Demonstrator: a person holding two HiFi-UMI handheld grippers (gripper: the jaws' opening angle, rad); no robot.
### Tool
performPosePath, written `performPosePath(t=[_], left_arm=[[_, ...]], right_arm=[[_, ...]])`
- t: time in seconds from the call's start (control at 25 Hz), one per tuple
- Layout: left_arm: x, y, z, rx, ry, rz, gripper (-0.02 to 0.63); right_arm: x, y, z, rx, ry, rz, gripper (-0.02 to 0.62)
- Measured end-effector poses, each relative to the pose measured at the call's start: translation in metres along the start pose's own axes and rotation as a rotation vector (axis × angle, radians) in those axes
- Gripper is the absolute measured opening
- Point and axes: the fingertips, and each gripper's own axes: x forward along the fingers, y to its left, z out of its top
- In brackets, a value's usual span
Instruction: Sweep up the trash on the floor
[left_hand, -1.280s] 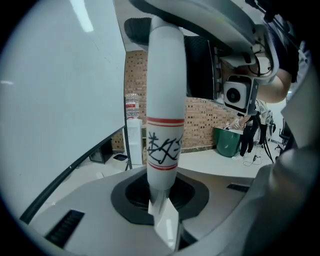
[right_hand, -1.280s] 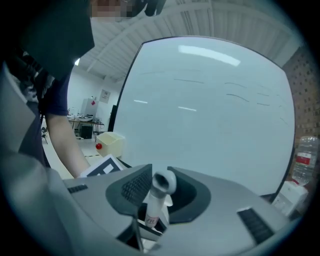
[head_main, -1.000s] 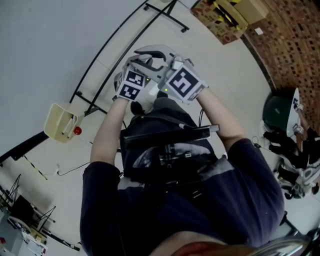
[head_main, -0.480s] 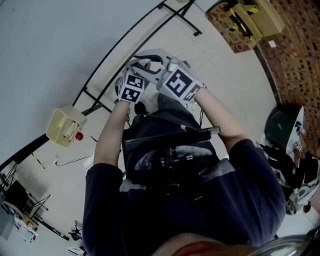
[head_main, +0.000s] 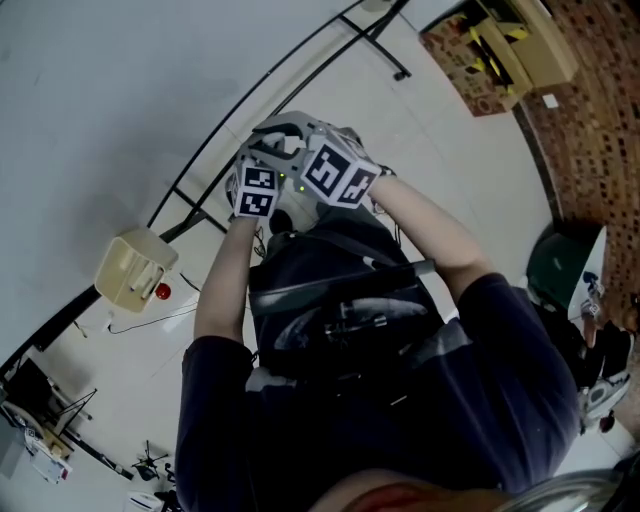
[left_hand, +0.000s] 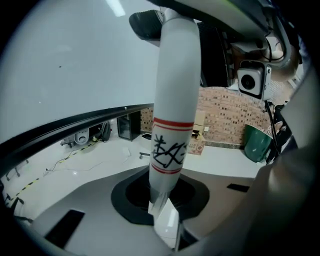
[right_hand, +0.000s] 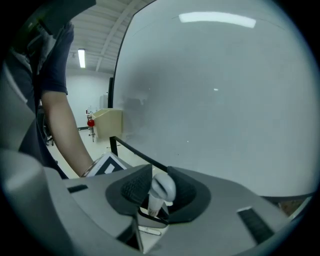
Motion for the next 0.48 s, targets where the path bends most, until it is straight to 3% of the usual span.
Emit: performPosePath(t=[0.16, 0.48], left_arm=[[-0.007, 0.014, -0.001, -0.032, -0.003, 0.02, 0.044], [-0.038, 0.028, -0.017, -0.102, 0.013, 0.057, 0.055]], right_arm=[[0.014, 0.0, 0.008, -0.044, 0.031, 0.032, 0.109], [0.033, 0.03, 0.027, -0.05, -0.029, 0.14, 0.109]])
